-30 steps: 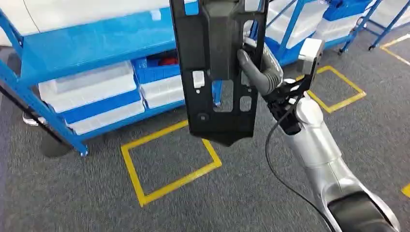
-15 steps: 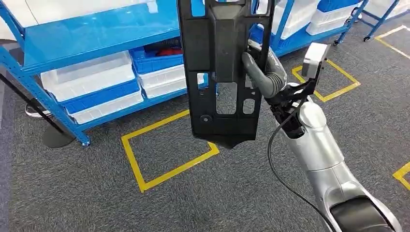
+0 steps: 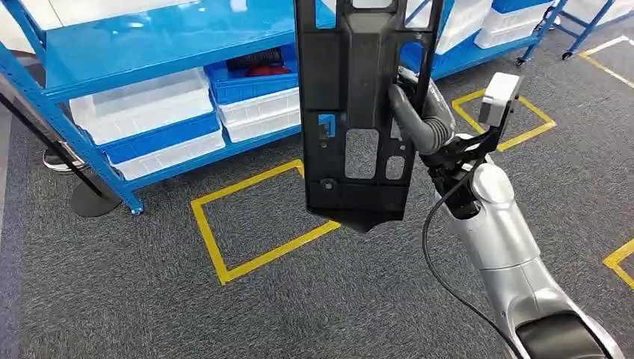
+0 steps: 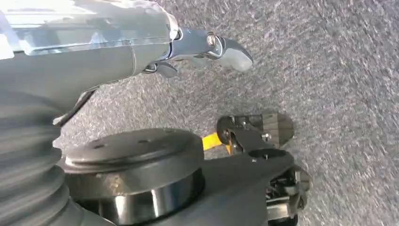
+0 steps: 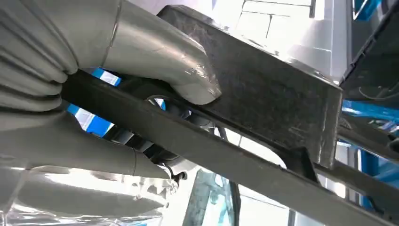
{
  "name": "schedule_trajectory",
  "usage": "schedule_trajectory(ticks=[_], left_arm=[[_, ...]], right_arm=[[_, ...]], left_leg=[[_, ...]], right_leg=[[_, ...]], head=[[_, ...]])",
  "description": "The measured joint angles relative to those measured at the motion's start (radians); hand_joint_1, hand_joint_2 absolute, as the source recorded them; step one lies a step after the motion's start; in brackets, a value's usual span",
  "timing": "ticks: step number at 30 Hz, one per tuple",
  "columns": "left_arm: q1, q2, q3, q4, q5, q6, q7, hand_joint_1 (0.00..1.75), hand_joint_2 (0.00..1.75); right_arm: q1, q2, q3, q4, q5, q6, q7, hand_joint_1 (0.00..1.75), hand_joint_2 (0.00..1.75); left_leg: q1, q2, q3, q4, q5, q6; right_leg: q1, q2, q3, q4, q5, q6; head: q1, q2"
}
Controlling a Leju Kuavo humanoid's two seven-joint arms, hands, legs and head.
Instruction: Take the parts from the cabinet and place them on the table.
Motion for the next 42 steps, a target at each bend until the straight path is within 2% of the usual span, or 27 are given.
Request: schedule_trajectory(ticks=[2, 3, 5, 6, 8, 9, 10, 14, 16, 17, 19, 20, 22, 24, 25, 26, 29, 30, 32, 33, 35, 36, 37, 38, 40, 41, 42], left_arm=[[0.000, 0.001, -0.002, 0.000, 0.000, 0.002, 0.003, 0.00, 1.75], [0.001, 0.002, -0.002, 0.000, 0.002, 0.003, 0.003, 0.00, 1.75], [0.003, 0.005, -0.001, 0.000, 0.007, 0.005, 0.003, 0.00, 1.75], [0.003, 0.006, -0.001, 0.000, 0.007, 0.005, 0.001, 0.00, 1.75], [0.001, 0.008, -0.002, 0.000, 0.005, 0.002, -0.005, 0.00, 1.75], [-0.001, 0.008, -0.002, 0.000, 0.003, 0.002, -0.007, 0.00, 1.75], [-0.002, 0.008, -0.003, 0.000, 0.000, 0.002, -0.008, 0.00, 1.75], [-0.002, 0.008, -0.003, 0.000, 0.006, 0.005, -0.013, 0.00, 1.75], [-0.001, 0.010, -0.003, 0.000, 0.005, 0.007, -0.013, 0.00, 1.75], [0.001, 0.010, -0.003, 0.000, 0.004, 0.007, -0.011, 0.00, 1.75], [0.007, 0.015, -0.003, 0.000, -0.002, 0.008, -0.001, 0.00, 1.75], [0.009, 0.016, -0.003, 0.000, -0.002, 0.008, 0.001, 0.00, 1.75], [0.009, 0.019, -0.003, 0.000, -0.002, 0.009, 0.007, 0.00, 1.75], [0.009, 0.022, -0.003, 0.000, -0.002, 0.011, 0.008, 0.00, 1.75], [0.010, 0.024, -0.003, 0.000, -0.002, 0.014, 0.008, 0.00, 1.75], [0.010, 0.025, -0.003, 0.000, -0.001, 0.017, 0.009, 0.00, 1.75], [0.010, 0.029, -0.003, 0.000, 0.001, 0.021, 0.009, 0.00, 1.75], [0.009, 0.027, -0.003, 0.000, 0.006, 0.021, 0.008, 0.00, 1.75], [0.009, 0.029, -0.003, 0.000, 0.008, 0.023, 0.004, 0.00, 1.75], [0.011, 0.031, -0.002, 0.000, 0.008, 0.024, 0.002, 0.00, 1.75], [0.014, 0.034, -0.002, 0.000, 0.008, 0.025, 0.000, 0.00, 1.75], [0.014, 0.035, -0.002, 0.000, 0.008, 0.026, 0.000, 0.00, 1.75], [0.013, 0.036, -0.002, 0.000, 0.006, 0.026, -0.002, 0.00, 1.75], [0.013, 0.036, -0.002, 0.000, 0.006, 0.026, -0.002, 0.00, 1.75], [0.012, 0.037, -0.002, 0.000, 0.000, 0.026, -0.002, 0.00, 1.75], [0.011, 0.038, -0.002, 0.000, -0.003, 0.026, -0.002, 0.00, 1.75], [0.011, 0.039, -0.003, 0.000, -0.005, 0.025, -0.002, 0.00, 1.75]], right_arm=[[0.001, -0.008, -0.009, -0.001, -0.009, 0.002, 0.001, 1.75, 1.75], [0.008, -0.011, -0.011, -0.001, -0.015, 0.004, 0.001, 1.75, 1.75], [0.021, -0.018, -0.013, 0.000, -0.019, 0.010, 0.002, 1.75, 1.75], [0.024, -0.019, -0.013, 0.000, -0.019, 0.013, 0.002, 1.75, 1.75], [0.024, -0.024, -0.020, -0.002, -0.023, 0.018, 0.001, 1.75, 1.75], [0.024, -0.028, -0.024, -0.006, -0.027, 0.018, 0.001, 1.75, 1.75], [0.024, -0.033, -0.028, -0.009, -0.031, 0.018, 0.000, 1.75, 1.75], [0.045, -0.038, -0.031, -0.018, -0.042, 0.021, 0.000, 1.75, 1.75], [0.053, -0.039, -0.032, -0.021, -0.042, 0.018, 0.000, 1.75, 1.75], [0.055, -0.039, -0.032, -0.023, -0.039, 0.015, -0.001, 1.75, 1.75], [0.075, -0.039, -0.036, -0.030, -0.027, 0.008, -0.004, 1.75, 1.75], [0.090, -0.039, -0.041, -0.036, -0.024, 0.005, -0.004, 1.75, 1.75], [0.113, -0.040, -0.050, -0.044, -0.016, 0.002, -0.005, 1.75, 1.75], [0.126, -0.043, -0.060, -0.053, -0.008, 0.003, -0.013, 1.75, 1.75], [0.134, -0.043, -0.066, -0.054, -0.006, 0.004, -0.020, 1.75, 1.75], [0.136, -0.045, -0.073, -0.055, -0.005, 0.006, -0.026, 1.75, 1.75], [0.171, -0.059, -0.091, -0.060, 0.011, 0.009, -0.044, 1.75, 1.75], [0.185, -0.067, -0.101, -0.064, 0.024, 0.010, -0.052, 1.75, 1.75], [0.200, -0.070, -0.125, -0.068, 0.053, 0.017, -0.075, 1.75, 1.75], [0.209, -0.069, -0.129, -0.070, 0.067, 0.017, -0.087, 1.75, 1.75], [0.239, -0.068, -0.142, -0.074, 0.092, 0.016, -0.105, 1.75, 1.75], [0.255, -0.068, -0.150, -0.075, 0.107, 0.018, -0.111, 1.75, 1.75], [0.267, -0.068, -0.158, -0.079, 0.119, 0.021, -0.116, 1.75, 1.75], [0.280, -0.068, -0.170, -0.089, 0.131, 0.026, -0.120, 1.75, 1.75], [0.296, -0.068, -0.192, -0.108, 0.146, 0.037, -0.130, 1.75, 1.75], [0.304, -0.068, -0.202, -0.117, 0.153, 0.040, -0.135, 1.75, 1.75], [0.316, -0.068, -0.211, -0.125, 0.156, 0.046, -0.142, 1.75, 1.75]], left_leg=[[0.001, 0.005, -0.005, 0.000, 0.003, 0.007], [0.000, 0.011, -0.008, 0.000, 0.005, 0.009], [-0.002, 0.024, -0.013, 0.001, 0.006, 0.010], [-0.002, 0.030, -0.013, 0.002, 0.006, 0.010], [-0.003, 0.046, -0.012, 0.004, 0.005, 0.009], [-0.005, 0.051, -0.010, 0.004, 0.004, 0.007], [-0.011, 0.056, -0.011, 0.005, 0.003, 0.003], [-0.013, 0.091, -0.012, 0.004, 0.003, -0.015], [-0.009, 0.031, -0.030, 0.050, -0.042, -0.027], [-0.008, 0.014, -0.062, 0.127, -0.089, -0.027], [-0.008, 0.004, -0.130, 0.290, -0.158, -0.030], [-0.008, 0.004, -0.145, 0.328, -0.162, -0.031], [-0.008, 0.002, -0.112, 0.264, -0.109, -0.028], [-0.004, -0.022, -0.030, 0.097, -0.025, -0.022], [-0.001, -0.071, -0.003, 0.039, -0.023, -0.016], [0.004, -0.077, 0.006, 0.014, -0.027, -0.018], [-0.005, -0.053, 0.001, 0.020, -0.021, -0.008], [0.005, -0.039, 0.004, 0.007, -0.011, 0.002], [0.004, -0.019, 0.004, 0.000, -0.006, 0.010], [0.003, -0.008, 0.003, 0.000, -0.006, 0.010], [0.002, 0.016, 0.001, 0.000, -0.006, 0.010], [0.002, 0.028, 0.000, 0.001, -0.006, 0.010], [0.002, 0.038, 0.000, 0.001, -0.007, 0.009], [0.002, 0.049, 0.001, 0.001, -0.008, 0.007], [0.002, 0.068, 0.005, 0.002, -0.012, -0.001], [-0.006, 0.075, 0.005, 0.003, -0.015, -0.009], [-0.004, 0.079, 0.006, 0.003, -0.015, -0.015]], right_leg=[[-0.004, 0.000, -0.049, 0.111, -0.069, 0.011], [-0.007, 0.000, -0.097, 0.217, -0.115, 0.017], [-0.010, -0.001, -0.139, 0.312, -0.135, 0.020], [-0.011, -0.001, -0.129, 0.292, -0.116, 0.019], [-0.011, -0.012, -0.033, 0.120, -0.025, 0.012], [-0.008, -0.039, 0.020, 0.023, 0.011, 0.005], [0.005, -0.072, 0.037, -0.012, -0.006, 0.000], [0.010, -0.035, 0.023, -0.022, 0.003, -0.023], [-0.002, -0.019, 0.026, -0.032, 0.012, -0.037], [-0.001, -0.011, 0.023, -0.031, 0.015, -0.042], [0.002, 0.011, 0.020, -0.031, 0.017, -0.045], [0.003, 0.023, 0.019, -0.029, 0.017, -0.044], [0.003, 0.044, 0.018, -0.023, 0.017, -0.044], [0.002, 0.068, 0.017, -0.015, 0.016, -0.042], [0.001, 0.078, 0.013, -0.011, 0.015, -0.038], [0.006, 0.091, 0.003, 0.000, 0.015, -0.031], [-0.004, 0.117, -0.007, -0.008, 0.028, -0.008], [-0.003, 0.115, -0.010, -0.007, 0.027, -0.005], [-0.003, 0.037, -0.042, 0.065, -0.030, 0.006], [-0.007, 0.019, -0.075, 0.140, -0.069, 0.012], [-0.015, 0.008, -0.139, 0.284, -0.124, 0.023], [-0.020, 0.005, -0.144, 0.299, -0.118, 0.028], [-0.024, 0.002, -0.125, 0.265, -0.093, 0.030], [-0.027, -0.006, -0.077, 0.183, -0.053, 0.031], [-0.026, -0.059, 0.027, 0.001, 0.001, 0.028], [-0.011, -0.072, 0.030, -0.012, -0.008, 0.016], [-0.010, -0.058, 0.028, -0.014, -0.004, 0.007]], head=[[0.000, 0.000], [0.000, 0.000], [0.000, 0.000], [0.000, 0.000], [0.000, 0.000], [0.000, 0.000], [0.000, 0.000], [0.000, 0.000], [0.000, 0.000], [0.000, 0.000], [0.000, 0.000], [0.000, 0.000], [0.000, 0.000], [0.000, 0.000], [0.000, 0.000], [0.000, 0.000], [0.000, 0.000], [0.000, 0.000], [0.000, 0.000], [0.000, 0.000], [0.000, 0.000], [0.000, 0.000], [0.000, 0.000], [0.000, 0.000], [0.000, 0.000], [0.000, 0.000], [0.000, 0.000]])
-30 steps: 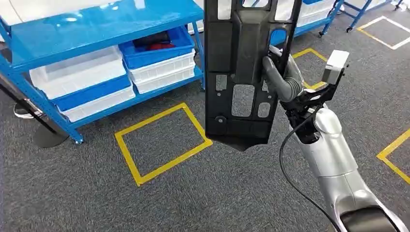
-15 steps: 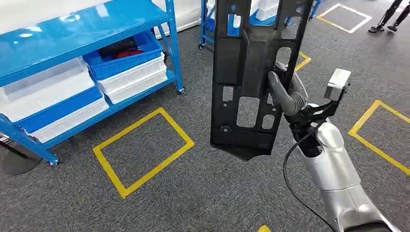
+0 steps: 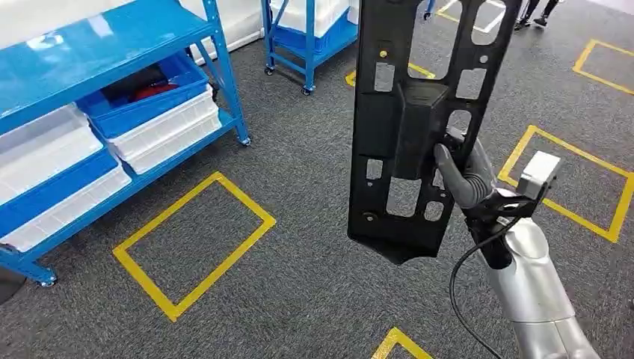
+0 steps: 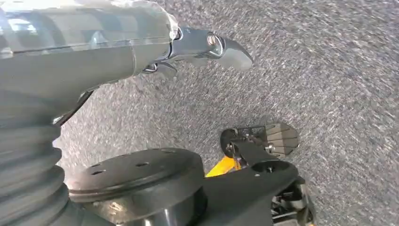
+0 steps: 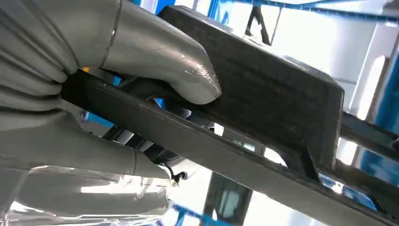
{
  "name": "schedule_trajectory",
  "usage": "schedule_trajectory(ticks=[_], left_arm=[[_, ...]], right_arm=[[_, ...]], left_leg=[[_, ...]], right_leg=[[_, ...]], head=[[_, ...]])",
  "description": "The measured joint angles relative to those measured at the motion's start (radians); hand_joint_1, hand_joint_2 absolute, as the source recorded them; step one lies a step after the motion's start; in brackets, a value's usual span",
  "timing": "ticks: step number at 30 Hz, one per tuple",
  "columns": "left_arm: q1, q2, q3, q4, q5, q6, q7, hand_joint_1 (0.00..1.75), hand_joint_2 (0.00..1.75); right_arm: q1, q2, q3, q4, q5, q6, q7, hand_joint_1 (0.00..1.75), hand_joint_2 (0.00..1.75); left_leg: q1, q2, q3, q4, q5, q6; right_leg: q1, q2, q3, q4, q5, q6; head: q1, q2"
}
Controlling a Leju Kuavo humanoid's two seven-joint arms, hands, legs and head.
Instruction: Take the parts from the cabinet and place them on the table.
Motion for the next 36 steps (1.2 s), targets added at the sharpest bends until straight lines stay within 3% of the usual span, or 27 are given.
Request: schedule_trajectory(ticks=[3, 5, 6, 8, 9, 10, 12, 13, 14, 15, 16, 18, 19, 20, 21, 23, 24, 25, 26, 27, 28, 29, 31, 33, 34, 35, 36], left_arm=[[-0.001, 0.001, -0.002, 0.000, -0.008, 0.000, 0.000, 0.00, 1.75], [0.000, 0.002, -0.004, 0.000, -0.017, 0.002, -0.001, 0.00, 1.75], [0.003, 0.003, -0.005, 0.000, -0.019, 0.003, -0.001, 0.00, 1.75], [0.009, 0.006, -0.006, 0.000, -0.022, 0.003, 0.001, 0.00, 1.75], [0.007, 0.007, -0.008, 0.000, -0.025, 0.003, 0.001, 0.00, 1.75], [0.006, 0.008, -0.010, 0.000, -0.026, 0.003, 0.005, 0.00, 1.75], [0.006, 0.010, -0.013, 0.000, -0.027, 0.005, 0.011, 0.00, 1.75], [0.009, 0.011, -0.013, 0.000, -0.024, 0.006, 0.016, 0.00, 1.75], [0.011, 0.017, -0.013, 0.000, -0.021, 0.008, 0.021, 0.00, 1.75], [0.012, 0.017, -0.013, 0.000, -0.021, 0.011, 0.024, 0.00, 1.75], [0.010, 0.017, -0.013, 0.000, -0.020, 0.013, 0.026, 0.00, 1.75], [0.007, 0.018, -0.013, 0.000, -0.020, 0.014, 0.028, 0.00, 1.75], [0.008, 0.017, -0.013, 0.000, -0.020, 0.014, 0.028, 0.00, 1.75], [0.007, 0.019, -0.013, 0.000, -0.020, 0.017, 0.026, 0.00, 1.75], [0.008, 0.020, -0.013, 0.000, -0.019, 0.017, 0.026, 0.00, 1.75], [0.011, 0.023, -0.013, 0.000, -0.019, 0.017, 0.022, 0.00, 1.75], [0.011, 0.024, -0.013, 0.000, -0.019, 0.017, 0.021, 0.00, 1.75], [0.011, 0.024, -0.013, 0.000, -0.019, 0.017, 0.019, 0.00, 1.75], [0.010, 0.025, -0.013, 0.000, -0.019, 0.017, 0.018, 0.00, 1.75], [0.010, 0.025, -0.013, 0.000, -0.019, 0.017, 0.016, 0.00, 1.75], [0.010, 0.025, -0.013, 0.000, -0.019, 0.017, 0.013, 0.00, 1.75], [0.009, 0.026, -0.013, 0.000, -0.019, 0.017, 0.009, 0.00, 1.75], [0.007, 0.029, -0.013, 0.000, -0.022, 0.016, 0.007, 0.00, 1.75], [0.006, 0.029, -0.016, 0.000, -0.024, 0.015, 0.007, 0.00, 1.75], [0.004, 0.029, -0.020, 0.000, -0.026, 0.015, 0.006, 0.00, 1.75], [0.002, 0.029, -0.021, 0.000, -0.027, 0.014, 0.006, 0.00, 1.75], [0.003, 0.029, -0.021, 0.000, -0.027, 0.014, 0.007, 0.00, 1.75]], right_arm=[[0.047, -0.001, -0.041, -0.021, 0.011, 0.025, -0.017, 1.75, 1.75], [0.074, -0.001, -0.069, -0.046, 0.012, 0.033, -0.027, 1.75, 1.75], [0.088, 0.002, -0.081, -0.060, 0.011, 0.037, -0.030, 1.75, 1.75], [0.130, 0.004, -0.105, -0.085, 0.011, 0.045, -0.035, 1.75, 1.75], [0.157, 0.004, -0.117, -0.098, 0.011, 0.046, -0.037, 1.75, 1.75], [0.180, 0.005, -0.129, -0.111, 0.013, 0.046, -0.042, 1.75, 1.75], [0.224, 0.005, -0.149, -0.139, 0.013, 0.049, -0.055, 1.75, 1.75], [0.242, 0.005, -0.159, -0.151, 0.013, 0.053, -0.063, 1.75, 1.75], [0.258, 0.006, -0.168, -0.161, 0.013, 0.059, -0.074, 1.75, 1.75], [0.267, 0.008, -0.172, -0.167, 0.016, 0.062, -0.079, 1.75, 1.75], [0.284, 0.011, -0.175, -0.175, 0.022, 0.064, -0.086, 1.75, 1.75], [0.314, 0.015, -0.182, -0.188, 0.034, 0.065, -0.095, 1.75, 1.75], [0.322, 0.015, -0.185, -0.196, 0.039, 0.066, -0.097, 1.75, 1.75], [0.324, 0.018, -0.191, -0.203, 0.042, 0.064, -0.101, 1.75, 1.75], [0.324, 0.019, -0.192, -0.207, 0.043, 0.064, -0.105, 1.75, 1.75], [0.342, 0.025, -0.193, -0.216, 0.047, 0.064, -0.108, 1.75, 1.75], [0.354, 0.027, -0.194, -0.220, 0.047, 0.066, -0.109, 1.75, 1.75], [0.366, 0.029, -0.196, -0.223, 0.047, 0.066, -0.109, 1.75, 1.75], [0.374, 0.031, -0.199, -0.228, 0.047, 0.066, -0.112, 1.75, 1.75], [0.381, 0.032, -0.203, -0.235, 0.047, 0.066, -0.115, 1.75, 1.75], [0.384, 0.034, -0.206, -0.242, 0.047, 0.066, -0.117, 1.75, 1.75], [0.385, 0.035, -0.207, -0.248, 0.047, 0.068, -0.122, 1.75, 1.75], [0.391, 0.039, -0.208, -0.256, 0.048, 0.067, -0.126, 1.75, 1.75], [0.398, 0.044, -0.212, -0.264, 0.051, 0.066, -0.127, 1.75, 1.75], [0.400, 0.045, -0.214, -0.270, 0.057, 0.064, -0.127, 1.75, 1.75], [0.403, 0.048, -0.214, -0.279, 0.060, 0.063, -0.128, 1.75, 1.75], [0.400, 0.051, -0.214, -0.282, 0.061, 0.064, -0.128, 1.75, 1.75]], left_leg=[[0.001, 0.028, 0.007, -0.003, -0.004, -0.020], [0.008, -0.039, -0.017, 0.055, -0.055, -0.025], [0.009, -0.058, -0.049, 0.133, -0.100, -0.023], [0.007, -0.073, -0.119, 0.288, -0.161, -0.021], [0.007, -0.074, -0.132, 0.316, -0.160, -0.019], [0.007, -0.074, -0.122, 0.295, -0.136, -0.017], [0.006, -0.087, -0.053, 0.147, -0.048, -0.006], [0.007, -0.124, -0.016, 0.065, -0.009, 0.001], [0.012, -0.185, -0.003, 0.034, -0.018, 0.009], [0.013, -0.182, 0.004, 0.008, -0.021, 0.000], [0.005, -0.171, 0.003, 0.012, -0.021, 0.002], [0.004, -0.148, 0.010, 0.000, -0.014, 0.012], [0.013, -0.131, 0.016, -0.013, -0.005, 0.019], [0.011, -0.117, 0.021, -0.020, -0.003, 0.023], [0.010, -0.102, 0.023, -0.021, -0.002, 0.024], [0.006, -0.073, 0.022, -0.021, -0.004, 0.026], [0.006, -0.060, 0.022, -0.020, -0.005, 0.025], [0.006, -0.048, 0.023, -0.020, -0.007, 0.023], [0.006, -0.037, 0.024, -0.020, -0.009, 0.020], [0.007, -0.026, 0.027, -0.019, -0.011, 0.017], [0.007, -0.016, 0.030, -0.017, -0.015, 0.011], [0.001, -0.007, 0.032, -0.015, -0.020, 0.004], [0.001, 0.005, 0.037, -0.016, -0.025, -0.010], [0.002, 0.024, 0.046, -0.020, -0.027, -0.022], [0.006, 0.026, 0.043, -0.016, -0.035, -0.030], [0.010, -0.018, 0.037, 0.012, -0.058, -0.031], [0.011, -0.046, 0.010, 0.076, -0.097, -0.029]], right_leg=[[0.005, 0.029, -0.005, -0.004, 0.004, -0.020], [-0.002, 0.046, -0.001, -0.011, 0.009, -0.033], [0.000, 0.052, -0.002, -0.011, 0.009, -0.040], [0.006, 0.076, -0.002, -0.010, 0.008, -0.044], [0.009, 0.087, -0.001, -0.009, 0.008, -0.045], [0.010, 0.100, -0.001, -0.008, 0.008, -0.045], [0.011, 0.128, 0.000, -0.004, 0.007, -0.044], [0.010, 0.140, -0.001, 0.000, 0.006, -0.042], [0.010, 0.151, -0.008, 0.004, 0.006, -0.039], [0.009, 0.169, -0.019, 0.011, 0.007, -0.032], [-0.004, 0.179, -0.025, 0.008, 0.011, -0.022], [-0.004, 0.208, -0.026, 0.002, 0.019, -0.006], [-0.007, 0.195, -0.027, 0.005, 0.015, -0.006], [-0.001, 0.135, -0.040, 0.036, -0.008, -0.002], [-0.002, 0.096, -0.073, 0.102, -0.047, 0.004], [-0.010, 0.067, -0.151, 0.263, -0.115, 0.015], [-0.013, 0.064, -0.172, 0.306, -0.122, 0.019], [-0.017, 0.061, -0.166, 0.295, -0.105, 0.022], [-0.021, 0.058, -0.137, 0.243, -0.073, 0.025], [-0.023, 0.049, -0.085, 0.152, -0.032, 0.026], [-0.023, 0.023, -0.025, 0.051, 0.004, 0.026], [-0.015, -0.014, -0.001, 0.001, -0.008, 0.019], [-0.007, 0.008, -0.003, 0.004, -0.003, -0.001], [-0.001, 0.027, -0.006, 0.004, -0.003, -0.013], [-0.011, 0.039, -0.001, -0.006, 0.003, -0.025], [-0.009, 0.046, 0.001, -0.008, 0.004, -0.031], [-0.007, 0.052, 0.000, -0.008, 0.004, -0.039]], head=[[0.000, 0.000], [0.000, 0.000], [0.000, 0.000], [0.000, 0.000], [0.000, 0.000], [0.000, 0.000], [0.000, 0.000], [0.000, 0.000], [0.000, 0.000], [0.000, 0.000], [0.000, 0.000], [0.000, 0.000], [0.000, 0.000], [0.000, 0.000], [0.000, 0.000], [0.000, 0.000], [0.000, 0.000], [0.000, 0.000], [0.000, 0.000], [0.000, 0.000], [0.000, 0.000], [0.000, 0.000], [0.000, 0.000], [0.000, 0.000], [0.000, 0.000], [0.000, 0.000], [0.000, 0.000]])
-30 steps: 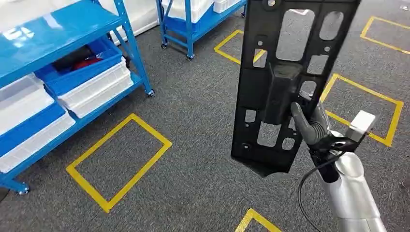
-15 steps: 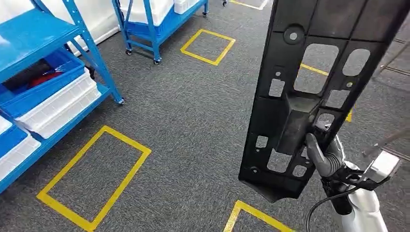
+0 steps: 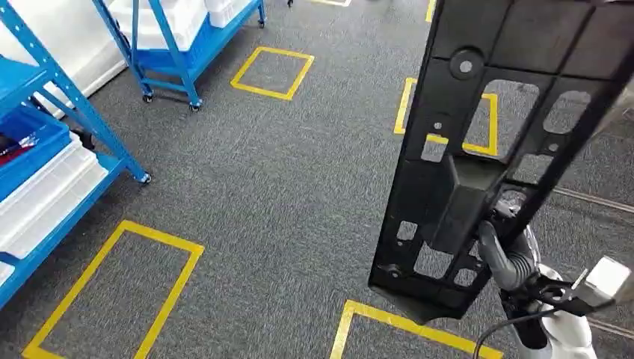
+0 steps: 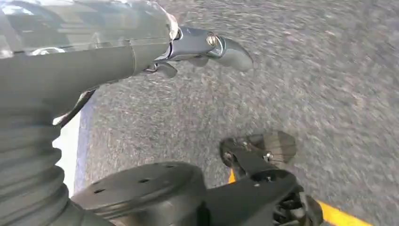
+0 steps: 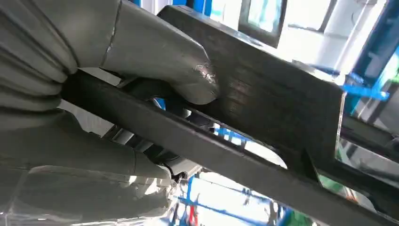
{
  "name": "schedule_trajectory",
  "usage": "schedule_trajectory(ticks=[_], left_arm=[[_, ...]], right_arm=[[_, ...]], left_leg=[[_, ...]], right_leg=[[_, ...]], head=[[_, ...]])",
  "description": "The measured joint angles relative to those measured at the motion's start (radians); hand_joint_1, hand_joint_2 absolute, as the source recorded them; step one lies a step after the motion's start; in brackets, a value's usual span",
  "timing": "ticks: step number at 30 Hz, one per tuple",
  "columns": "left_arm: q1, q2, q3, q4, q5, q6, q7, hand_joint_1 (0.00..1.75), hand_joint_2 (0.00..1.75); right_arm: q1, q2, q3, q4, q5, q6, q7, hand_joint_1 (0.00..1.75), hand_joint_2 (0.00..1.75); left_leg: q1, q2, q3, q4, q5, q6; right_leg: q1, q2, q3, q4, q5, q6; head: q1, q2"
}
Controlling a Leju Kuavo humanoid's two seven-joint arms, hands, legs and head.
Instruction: Take the parts from the cabinet and place them on the table.
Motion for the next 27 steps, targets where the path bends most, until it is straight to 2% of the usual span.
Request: schedule_trajectory(ticks=[1, 2, 3, 4, 5, 6, 7, 8, 9, 10, 12, 13, 14, 15, 16, 18, 19, 20, 21, 22, 23, 24, 25, 27], left_arm=[[0.002, 0.000, 0.000, 0.000, 0.001, -0.001, 0.000, 0.00, 1.75], [0.003, 0.000, 0.000, 0.000, 0.002, -0.001, 0.001, 0.00, 1.75], [0.004, 0.000, 0.001, 0.000, 0.006, -0.001, 0.000, 0.00, 1.75], [0.001, 0.000, 0.000, 0.000, 0.006, -0.001, -0.001, 0.00, 1.75], [-0.001, 0.000, 0.000, 0.000, 0.006, -0.001, -0.001, 0.00, 1.75], [-0.001, 0.001, 0.000, 0.000, 0.006, 0.000, 0.001, 0.00, 1.75], [0.000, 0.001, 0.000, 0.000, 0.008, 0.001, 0.001, 0.00, 1.75], [0.003, 0.003, 0.000, 0.000, 0.008, 0.002, 0.001, 0.00, 1.75], [0.004, 0.007, 0.000, 0.000, 0.010, 0.002, 0.001, 0.00, 1.75], [0.003, 0.007, 0.000, 0.000, 0.010, 0.003, 0.002, 0.00, 1.75], [0.002, 0.008, 0.000, 0.000, 0.010, 0.005, 0.002, 0.00, 1.75], [0.001, 0.007, 0.000, 0.000, 0.010, 0.005, 0.002, 0.00, 1.75], [-0.001, 0.007, 0.000, 0.000, 0.010, 0.006, 0.002, 0.00, 1.75], [-0.002, 0.007, 0.000, 0.000, 0.010, 0.006, 0.003, 0.00, 1.75], [0.000, 0.007, 0.000, 0.000, 0.010, 0.006, 0.004, 0.00, 1.75], [0.003, 0.007, 0.000, 0.000, 0.009, 0.007, 0.010, 0.00, 1.75], [0.004, 0.007, 0.000, 0.000, 0.008, 0.008, 0.014, 0.00, 1.75], [0.004, 0.007, 0.000, 0.000, 0.007, 0.008, 0.016, 0.00, 1.75], [0.003, 0.007, 0.000, 0.000, 0.005, 0.008, 0.021, 0.00, 1.75], [0.003, 0.007, 0.000, 0.000, 0.005, 0.008, 0.023, 0.00, 1.75], [0.003, 0.007, 0.000, 0.000, 0.001, 0.010, 0.028, 0.00, 1.75], [0.003, 0.008, 0.000, 0.000, -0.003, 0.012, 0.032, 0.00, 1.75], [0.004, 0.009, -0.002, 0.000, -0.006, 0.015, 0.038, 0.00, 1.75], [0.004, 0.009, -0.006, 0.000, -0.014, 0.015, 0.045, 0.00, 1.75]], right_arm=[[0.000, 0.005, 0.000, -0.002, 0.000, 0.000, 0.000, 1.75, 1.75], [0.000, 0.010, 0.000, -0.002, 0.002, 0.001, 0.001, 1.75, 1.75], [0.001, 0.012, 0.000, -0.002, 0.003, 0.001, 0.002, 1.75, 1.75], [0.000, 0.014, 0.000, -0.001, 0.003, 0.005, 0.002, 1.75, 1.75], [-0.003, 0.015, 0.000, -0.001, 0.003, 0.008, 0.002, 1.75, 1.75], [-0.005, 0.016, 0.000, -0.001, 0.003, 0.014, 0.002, 1.75, 1.75], [-0.008, 0.017, 0.000, -0.001, 0.003, 0.017, 0.001, 1.75, 1.75], [-0.011, 0.018, 0.000, 0.000, 0.003, 0.018, 0.000, 1.75, 1.75], [-0.017, 0.021, 0.000, 0.002, 0.003, 0.018, -0.001, 1.75, 1.75], [-0.020, 0.022, 0.000, 0.003, 0.002, 0.018, -0.001, 1.75, 1.75], [-0.021, 0.025, 0.000, 0.003, 0.002, 0.018, -0.001, 1.75, 1.75], [-0.025, 0.025, 0.000, 0.003, 0.002, 0.018, -0.001, 1.75, 1.75], [-0.027, 0.026, 0.000, 0.004, 0.002, 0.018, -0.001, 1.75, 1.75], [-0.041, 0.026, 0.000, 0.006, 0.003, 0.017, 0.002, 1.75, 1.75], [-0.052, 0.028, 0.001, 0.009, 0.003, 0.017, 0.003, 1.75, 1.75], [-0.057, 0.031, 0.002, 0.015, 0.003, 0.015, 0.005, 1.75, 1.75], [-0.057, 0.033, 0.003, 0.018, 0.003, 0.015, 0.007, 1.75, 1.75], [-0.058, 0.034, 0.004, 0.021, 0.003, 0.015, 0.010, 1.75, 1.75], [-0.058, 0.035, 0.005, 0.021, 0.003, 0.015, 0.012, 1.75, 1.75], [-0.058, 0.036, 0.005, 0.021, 0.003, 0.015, 0.012, 1.75, 1.75], [-0.058, 0.036, 0.005, 0.021, 0.003, 0.014, 0.012, 1.75, 1.75], [-0.056, 0.037, 0.005, 0.021, 0.003, 0.013, 0.011, 1.75, 1.75], [-0.056, 0.038, 0.006, 0.018, 0.005, 0.011, 0.008, 1.75, 1.75], [-0.047, 0.041, 0.007, 0.013, 0.008, 0.008, 0.002, 1.75, 1.75]], left_leg=[[0.000, -0.017, -0.041, 0.088, -0.042, 0.001], [-0.003, -0.025, -0.082, 0.171, -0.074, 0.002], [-0.004, -0.030, -0.113, 0.230, -0.086, 0.004], [-0.005, -0.030, -0.120, 0.236, -0.072, 0.008], [-0.007, -0.030, -0.104, 0.193, -0.035, 0.014], [-0.009, -0.034, -0.073, 0.118, 0.013, 0.021], [-0.012, -0.055, -0.033, 0.025, 0.065, 0.030], [-0.012, -0.103, -0.007, -0.047, 0.086, 0.039], [-0.008, -0.119, -0.001, -0.065, 0.079, 0.041], [-0.012, -0.110, 0.001, -0.068, 0.077, 0.038], [-0.017, -0.095, 0.002, -0.073, 0.079, 0.044], [-0.007, -0.081, 0.011, -0.091, 0.091, 0.052], [-0.009, -0.069, 0.018, -0.101, 0.097, 0.055], [-0.010, -0.057, 0.019, -0.105, 0.098, 0.060], [-0.012, -0.044, 0.018, -0.105, 0.098, 0.060], [-0.014, -0.019, 0.017, -0.105, 0.096, 0.060], [-0.013, -0.006, 0.017, -0.104, 0.094, 0.058], [-0.013, 0.006, 0.018, -0.104, 0.093, 0.055], [-0.012, 0.016, 0.020, -0.102, 0.090, 0.052], [-0.010, 0.026, 0.022, -0.099, 0.085, 0.048], [-0.010, 0.033, 0.025, -0.094, 0.079, 0.041], [-0.019, 0.039, 0.025, -0.092, 0.073, 0.034], [-0.018, 0.045, 0.026, -0.090, 0.070, 0.027], [-0.018, 0.065, 0.034, -0.091, 0.067, 0.015]], right_leg=[[0.004, 0.010, 0.000, 0.000, 0.000, -0.003], [0.007, 0.021, 0.000, 0.001, -0.001, -0.006], [0.012, 0.034, 0.000, 0.001, -0.001, -0.008], [0.016, 0.047, 0.001, 0.002, -0.001, -0.008], [0.019, 0.060, 0.002, 0.004, -0.002, -0.009], [0.021, 0.073, 0.003, 0.006, -0.002, -0.010], [0.022, 0.087, 0.004, 0.008, -0.003, -0.010], [0.020, 0.097, 0.002, 0.009, -0.003, -0.009], [0.025, 0.107, -0.003, 0.015, -0.002, -0.004], [0.017, 0.118, -0.010, 0.015, 0.001, 0.003], [0.010, 0.137, -0.013, 0.008, 0.007, 0.016], [0.016, 0.142, -0.015, 0.010, 0.008, 0.024], [0.016, 0.091, -0.021, 0.027, -0.004, 0.023], [0.016, 0.049, -0.045, 0.075, -0.039, 0.027], [0.012, 0.030, -0.080, 0.145, -0.076, 0.032], [0.002, 0.015, -0.147, 0.282, -0.129, 0.042], [-0.003, 0.012, -0.158, 0.304, -0.125, 0.047], [-0.008, 0.007, -0.142, 0.272, -0.097, 0.052], [-0.012, 0.002, -0.104, 0.203, -0.058, 0.055], [-0.015, -0.013, -0.054, 0.110, -0.017, 0.058], [-0.016, -0.051, -0.007, 0.025, 0.005, 0.061], [-0.002, -0.079, -0.003, 0.020, -0.012, 0.051], [-0.002, -0.062, -0.007, 0.019, -0.008, 0.039], [0.003, -0.042, -0.012, 0.020, -0.011, 0.029]], head=[[0.000, 0.000], [0.000, 0.000], [0.000, 0.000], [0.000, 0.000], [0.000, 0.000], [0.000, 0.000], [0.000, 0.000], [0.000, 0.000], [0.000, 0.000], [0.000, 0.000], [0.000, 0.000], [0.000, 0.000], [0.000, 0.000], [0.000, 0.000], [0.000, 0.000], [0.000, 0.000], [0.000, 0.000], [0.000, 0.000], [0.000, 0.000], [0.000, 0.000], [0.000, 0.000], [0.000, 0.000], [0.000, 0.000], [0.000, 0.000]])
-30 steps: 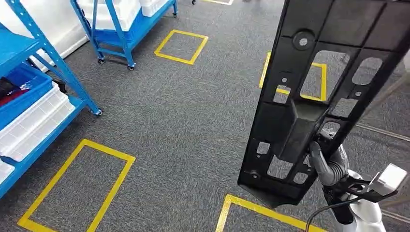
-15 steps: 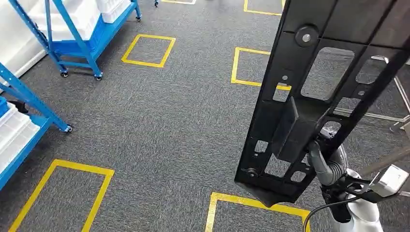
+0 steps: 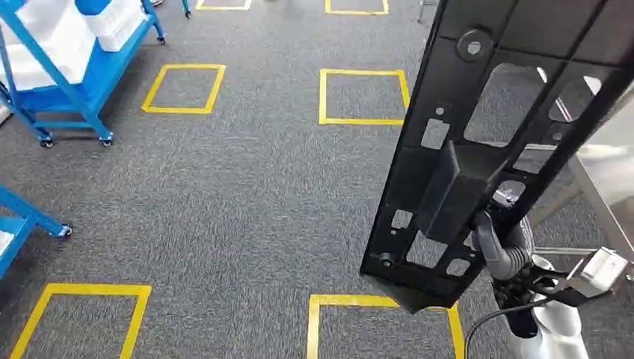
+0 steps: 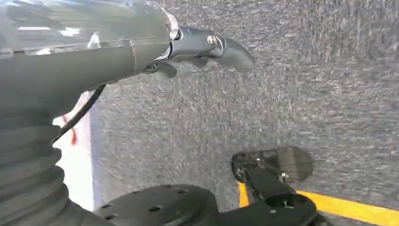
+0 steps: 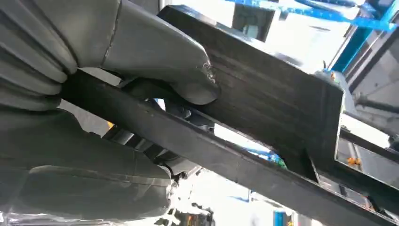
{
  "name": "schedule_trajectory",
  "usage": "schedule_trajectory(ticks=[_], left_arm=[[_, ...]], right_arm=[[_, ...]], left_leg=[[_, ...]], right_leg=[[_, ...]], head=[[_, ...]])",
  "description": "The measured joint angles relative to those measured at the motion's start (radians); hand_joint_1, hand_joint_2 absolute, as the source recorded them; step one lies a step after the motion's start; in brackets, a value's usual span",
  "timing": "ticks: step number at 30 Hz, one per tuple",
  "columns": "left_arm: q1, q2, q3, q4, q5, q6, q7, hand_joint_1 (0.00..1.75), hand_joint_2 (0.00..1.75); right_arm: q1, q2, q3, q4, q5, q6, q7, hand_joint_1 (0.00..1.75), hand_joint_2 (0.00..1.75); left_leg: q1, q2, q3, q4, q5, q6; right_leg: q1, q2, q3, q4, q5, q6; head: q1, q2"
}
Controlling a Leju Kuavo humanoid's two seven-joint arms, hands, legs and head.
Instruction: Take the parts from the cabinet and place them on the table.
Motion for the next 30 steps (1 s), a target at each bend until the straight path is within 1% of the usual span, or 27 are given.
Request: schedule_trajectory(ticks=[1, 2, 3, 4, 6, 7, 8, 9, 10, 11, 12, 13, 14, 16, 17, 18, 19, 21, 22, 23, 24, 25, 26, 27, 28, 29, 30], left_arm=[[-0.002, 0.000, -0.001, 0.000, -0.002, 0.000, 0.001, 0.00, 1.75], [-0.003, 0.000, -0.002, 0.000, -0.002, 0.000, 0.001, 0.00, 1.75], [-0.002, 0.000, -0.002, 0.000, -0.002, 0.000, 0.001, 0.00, 1.75], [0.000, 0.000, -0.002, 0.000, -0.002, 0.000, 0.002, 0.00, 1.75], [-0.005, 0.000, -0.002, 0.000, 0.000, -0.002, 0.000, 0.00, 1.75], [-0.010, 0.000, -0.002, 0.000, -0.001, -0.002, 0.000, 0.00, 1.75], [-0.011, 0.000, -0.002, 0.000, -0.002, -0.002, 0.000, 0.00, 1.75], [-0.009, 0.000, -0.002, 0.000, -0.002, -0.002, 0.001, 0.00, 1.75], [-0.009, 0.000, -0.002, 0.000, -0.002, -0.002, 0.001, 0.00, 1.75], [-0.006, 0.000, -0.002, 0.000, 0.000, -0.002, 0.001, 0.00, 1.75], [-0.002, 0.003, -0.002, 0.000, 0.002, -0.002, 0.001, 0.00, 1.75], [0.002, 0.003, -0.002, 0.000, 0.004, -0.002, 0.001, 0.00, 1.75], [0.002, 0.003, -0.002, 0.000, 0.008, -0.003, 0.000, 0.00, 1.75], [0.003, 0.003, -0.002, 0.000, 0.013, -0.004, -0.003, 0.00, 1.75], [0.002, 0.000, -0.002, 0.000, 0.013, -0.005, -0.006, 0.00, 1.75], [0.001, -0.001, -0.002, 0.000, 0.013, -0.006, -0.010, 0.00, 1.75], [0.001, -0.002, -0.002, 0.000, 0.013, -0.006, -0.014, 0.00, 1.75], [0.005, -0.003, -0.002, 0.000, 0.013, -0.006, -0.019, 0.00, 1.75], [0.007, -0.003, -0.002, 0.000, 0.013, -0.005, -0.020, 0.00, 1.75], [0.006, -0.003, -0.002, 0.000, 0.013, -0.005, -0.021, 0.00, 1.75], [0.005, -0.003, -0.002, 0.000, 0.012, -0.005, -0.023, 0.00, 1.75], [0.005, -0.005, -0.002, 0.000, 0.012, -0.005, -0.024, 0.00, 1.75], [0.004, -0.005, -0.002, 0.000, 0.012, -0.005, -0.024, 0.00, 1.75], [0.005, -0.005, -0.002, 0.000, 0.012, -0.005, -0.024, 0.00, 1.75], [0.005, -0.006, -0.002, 0.000, 0.012, -0.005, -0.025, 0.00, 1.75], [0.005, -0.006, -0.002, 0.000, 0.012, -0.005, -0.026, 0.00, 1.75], [0.004, -0.006, -0.002, 0.000, 0.012, -0.004, -0.026, 0.00, 1.75]], right_arm=[[0.001, 0.000, 0.000, -0.005, 0.001, -0.002, -0.001, 1.75, 1.75], [0.004, 0.001, 0.000, -0.010, 0.002, -0.003, -0.002, 1.75, 1.75], [0.002, 0.001, 0.000, -0.013, 0.002, -0.005, -0.002, 1.75, 1.75], [0.001, 0.003, 0.000, -0.014, 0.003, -0.008, -0.003, 1.75, 1.75], [0.009, 0.006, 0.001, -0.014, 0.011, -0.010, -0.008, 1.75, 1.75], [0.012, 0.006, 0.001, -0.015, 0.018, -0.011, -0.008, 1.75, 1.75], [0.016, 0.007, 0.001, -0.018, 0.022, -0.012, -0.009, 1.75, 1.75], [0.020, 0.008, 0.001, -0.024, 0.025, -0.013, -0.010, 1.75, 1.75], [0.023, 0.010, 0.001, -0.032, 0.027, -0.012, -0.011, 1.75, 1.75], [0.025, 0.011, 0.001, -0.038, 0.032, -0.012, -0.010, 1.75, 1.75], [0.026, 0.015, 0.002, -0.045, 0.039, -0.011, -0.008, 1.75, 1.75], [0.026, 0.018, 0.003, -0.051, 0.048, -0.011, -0.003, 1.75, 1.75], [0.029, 0.021, 0.004, -0.060, 0.055, -0.011, 0.002, 1.75, 1.75], [0.035, 0.021, 0.004, -0.076, 0.063, -0.010, 0.003, 1.75, 1.75], [0.035, 0.021, 0.004, -0.083, 0.064, -0.010, 0.004, 1.75, 1.75], [0.033, 0.021, 0.004, -0.089, 0.064, -0.010, 0.004, 1.75, 1.75], [0.026, 0.021, 0.005, -0.090, 0.065, -0.010, 0.005, 1.75, 1.75], [0.026, 0.021, 0.014, -0.092, 0.066, -0.010, 0.013, 1.75, 1.75], [0.028, 0.021, 0.019, -0.092, 0.067, -0.010, 0.016, 1.75, 1.75], [0.029, 0.021, 0.022, -0.092, 0.068, -0.010, 0.016, 1.75, 1.75], [0.029, 0.021, 0.023, -0.092, 0.068, -0.010, 0.017, 1.75, 1.75], [0.029, 0.021, 0.023, -0.095, 0.068, -0.010, 0.016, 1.75, 1.75], [0.028, 0.021, 0.023, -0.097, 0.068, -0.010, 0.016, 1.75, 1.75], [0.026, 0.021, 0.023, -0.098, 0.068, -0.010, 0.016, 1.75, 1.75], [0.023, 0.022, 0.027, -0.099, 0.068, -0.010, 0.017, 1.75, 1.75], [0.024, 0.022, 0.029, -0.101, 0.068, -0.011, 0.017, 1.75, 1.75], [0.024, 0.022, 0.029, -0.103, 0.068, -0.011, 0.017, 1.75, 1.75]], left_leg=[[0.002, 0.010, 0.004, 0.000, -0.004, -0.006], [0.009, -0.017, 0.001, 0.011, -0.016, -0.014], [0.012, -0.063, -0.018, 0.058, -0.047, -0.014], [0.013, -0.082, -0.056, 0.137, -0.088, -0.013], [0.011, -0.093, -0.140, 0.303, -0.152, -0.013], [0.011, -0.093, -0.163, 0.342, -0.153, -0.010], [0.010, -0.093, -0.161, 0.329, -0.127, -0.006], [0.009, -0.096, -0.139, 0.271, -0.083, 0.001], [0.008, -0.107, -0.103, 0.182, -0.031, 0.008], [0.006, -0.139, -0.068, 0.097, 0.015, 0.015], [0.006, -0.198, -0.052, 0.052, 0.016, 0.022], [0.010, -0.197, -0.045, 0.025, 0.013, 0.020], [0.004, -0.188, -0.046, 0.028, 0.013, 0.020], [0.001, -0.167, -0.040, 0.020, 0.018, 0.032], [0.015, -0.151, -0.032, 0.001, 0.030, 0.040], [0.009, -0.142, -0.027, -0.008, 0.034, 0.043], [0.008, -0.127, -0.026, -0.010, 0.035, 0.050], [0.004, -0.099, -0.026, -0.010, 0.032, 0.051], [0.005, -0.085, -0.027, -0.009, 0.031, 0.050], [0.005, -0.074, -0.027, -0.009, 0.030, 0.048], [0.006, -0.061, -0.026, -0.008, 0.028, 0.046], [0.007, -0.051, -0.025, -0.006, 0.025, 0.042], [0.008, -0.042, -0.024, 0.000, 0.020, 0.038], [0.006, -0.034, -0.022, 0.005, 0.014, 0.031], [-0.001, -0.028, -0.024, 0.013, 0.005, 0.022], [-0.001, -0.018, -0.020, 0.012, 0.004, 0.018], [0.001, -0.009, -0.017, 0.011, 0.002, 0.013]], right_leg=[[-0.001, 0.011, 0.002, -0.003, 0.002, -0.008], [-0.007, 0.021, 0.006, -0.008, 0.005, -0.016], [-0.006, 0.032, 0.007, -0.009, 0.005, -0.024], [-0.004, 0.040, 0.006, -0.009, 0.005, -0.030], [0.003, 0.063, 0.006, -0.008, 0.004, -0.035], [0.007, 0.074, 0.007, -0.007, 0.004, -0.035], [0.010, 0.089, 0.008, -0.006, 0.003, -0.036], [0.012, 0.104, 0.009, -0.004, 0.003, -0.036], [0.013, 0.119, 0.010, -0.003, 0.002, -0.036], [0.012, 0.131, 0.010, -0.001, 0.002, -0.035], [0.012, 0.142, 0.006, 0.001, 0.002, -0.032], [0.011, 0.157, -0.002, 0.005, 0.004, -0.026], [0.004, 0.166, -0.007, 0.003, 0.008, -0.019], [0.000, 0.191, -0.009, -0.006, 0.016, -0.002], [0.000, 0.187, -0.009, 0.000, 0.012, 0.001], [0.008, 0.124, -0.020, 0.024, -0.008, 0.002], [0.008, 0.087, -0.048, 0.079, -0.044, 0.008], [0.001, 0.060, -0.124, 0.235, -0.114, 0.018], [-0.002, 0.057, -0.147, 0.283, -0.124, 0.022], [-0.007, 0.053, -0.145, 0.281, -0.112, 0.027], [-0.011, 0.048, -0.120, 0.236, -0.082, 0.031], [-0.014, 0.039, -0.078, 0.160, -0.044, 0.035], [-0.016, 0.015, -0.024, 0.068, -0.006, 0.037], [-0.015, -0.037, 0.013, 0.001, -0.001, 0.037], [-0.004, -0.036, 0.014, -0.005, -0.005, 0.022], [-0.003, -0.020, 0.012, -0.001, -0.006, 0.012], [0.000, -0.011, 0.010, 0.000, -0.008, 0.007]], head=[[0.000, 0.000], [0.000, 0.000], [0.000, 0.000], [0.000, 0.000], [0.000, 0.000], [0.000, 0.000], [0.000, 0.000], [0.000, 0.000], [0.000, 0.000], [0.000, 0.000], [0.000, 0.000], [0.000, 0.000], [0.000, 0.000], [0.000, 0.000], [0.000, 0.000], [0.000, 0.000], [0.000, 0.000], [0.000, 0.000], [0.000, 0.000], [0.000, 0.000], [0.000, 0.000], [0.000, 0.000], [0.000, 0.000], [0.000, 0.000], [0.000, 0.000], [0.000, 0.000], [0.000, 0.000]])
